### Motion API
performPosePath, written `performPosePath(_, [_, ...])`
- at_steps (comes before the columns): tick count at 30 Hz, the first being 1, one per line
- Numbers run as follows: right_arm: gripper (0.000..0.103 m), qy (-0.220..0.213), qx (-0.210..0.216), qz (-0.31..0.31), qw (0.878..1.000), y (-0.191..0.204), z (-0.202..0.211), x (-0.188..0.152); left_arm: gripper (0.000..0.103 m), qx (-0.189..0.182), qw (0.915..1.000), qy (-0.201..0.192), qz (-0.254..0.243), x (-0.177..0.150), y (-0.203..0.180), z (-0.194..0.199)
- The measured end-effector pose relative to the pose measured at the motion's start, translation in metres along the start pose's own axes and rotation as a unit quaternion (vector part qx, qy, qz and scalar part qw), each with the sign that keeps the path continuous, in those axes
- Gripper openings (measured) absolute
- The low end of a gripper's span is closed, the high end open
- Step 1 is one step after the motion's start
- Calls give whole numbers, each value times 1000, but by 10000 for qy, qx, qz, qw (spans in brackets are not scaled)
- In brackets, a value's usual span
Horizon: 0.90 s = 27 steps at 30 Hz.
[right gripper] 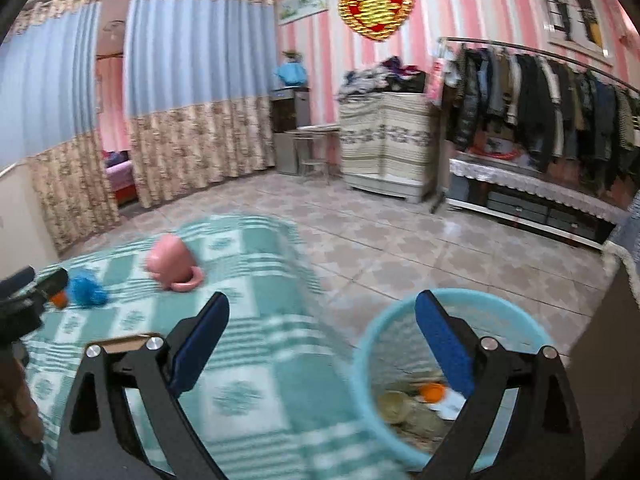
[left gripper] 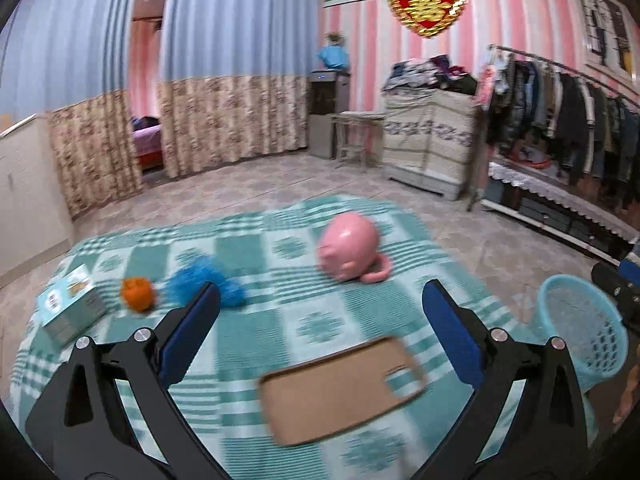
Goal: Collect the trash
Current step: 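Move both tools back over the table, then grasp the orange peel with the left tool while the right tool grasps the blue plastic bag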
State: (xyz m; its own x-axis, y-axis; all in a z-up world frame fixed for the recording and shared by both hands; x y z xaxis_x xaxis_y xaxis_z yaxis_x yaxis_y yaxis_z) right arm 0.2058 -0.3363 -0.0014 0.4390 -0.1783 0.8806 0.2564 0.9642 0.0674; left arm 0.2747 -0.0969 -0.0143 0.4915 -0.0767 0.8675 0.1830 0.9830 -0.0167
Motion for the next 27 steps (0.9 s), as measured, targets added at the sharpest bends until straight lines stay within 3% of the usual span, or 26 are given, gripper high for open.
performPosePath(7, [92,330,540,426,9971,82,-42,-8,97,782,9965,272,75,-23,87,-22])
performPosePath(14, [92,625,854,509,9931,133,-80,-16,97,1143,9904,592,500,-26,158,-58])
performPosePath(18, [92,747,910,650,9909,156,-99,-21,86,1161,9864,926,705,-27,184,-94])
performPosePath(22, [92,863,930,738,9892,167,-114,-29,83,1177,9800,1395,790,-29,199,-134])
performPosePath(27, [92,1045,916,827,9868,175,-128,-36,66,1261,9738,1734,759,-27,208,-164])
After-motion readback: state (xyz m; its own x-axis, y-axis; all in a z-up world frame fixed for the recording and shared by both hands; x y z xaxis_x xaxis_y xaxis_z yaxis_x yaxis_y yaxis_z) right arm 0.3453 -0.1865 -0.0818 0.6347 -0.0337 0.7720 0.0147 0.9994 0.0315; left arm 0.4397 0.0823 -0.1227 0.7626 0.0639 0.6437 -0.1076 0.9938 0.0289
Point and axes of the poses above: each gripper's, at about its wrist camera, not at the fingertips, and z roughly against the way its jaws point, y to its left, x to its top, the point moved 4 cm from there along -z, roughly the way its jaws point, and after that the axes turned 2 degrees about y, right-handed, at the moved point
